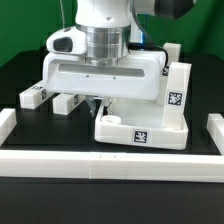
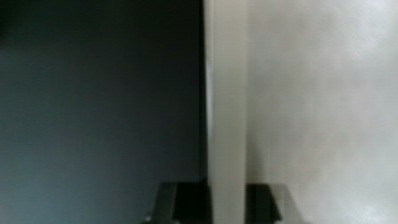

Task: Assemble desk

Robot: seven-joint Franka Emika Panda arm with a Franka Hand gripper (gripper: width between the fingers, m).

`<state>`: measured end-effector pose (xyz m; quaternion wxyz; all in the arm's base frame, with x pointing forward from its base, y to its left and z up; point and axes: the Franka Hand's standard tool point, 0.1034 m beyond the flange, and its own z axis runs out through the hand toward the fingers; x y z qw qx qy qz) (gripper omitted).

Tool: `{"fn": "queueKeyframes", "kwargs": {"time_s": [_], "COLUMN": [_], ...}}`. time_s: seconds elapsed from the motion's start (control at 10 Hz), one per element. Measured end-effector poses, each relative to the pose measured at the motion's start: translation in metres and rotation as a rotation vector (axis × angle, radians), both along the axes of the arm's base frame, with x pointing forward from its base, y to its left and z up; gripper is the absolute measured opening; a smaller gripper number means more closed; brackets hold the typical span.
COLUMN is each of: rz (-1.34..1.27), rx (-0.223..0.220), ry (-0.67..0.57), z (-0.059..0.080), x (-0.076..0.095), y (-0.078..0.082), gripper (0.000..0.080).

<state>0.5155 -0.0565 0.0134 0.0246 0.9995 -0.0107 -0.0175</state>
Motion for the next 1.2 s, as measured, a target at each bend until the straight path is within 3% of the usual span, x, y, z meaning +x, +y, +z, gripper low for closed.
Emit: {"fn": "queueKeyframes", "kwargs": {"time_s": [0.5, 1.0, 1.2], "rz": [0.304, 0.629, 0.788], "rx": [-0.013, -0.061, -0.070], "ry": [0.020, 0.005, 0.026], "z": [0.002, 0.008, 0.008], "x": [0.003, 0.037, 0.036], "y": [-0.004, 0.017, 0.012], "gripper": [0.0061, 0.0061, 0.0061]}}
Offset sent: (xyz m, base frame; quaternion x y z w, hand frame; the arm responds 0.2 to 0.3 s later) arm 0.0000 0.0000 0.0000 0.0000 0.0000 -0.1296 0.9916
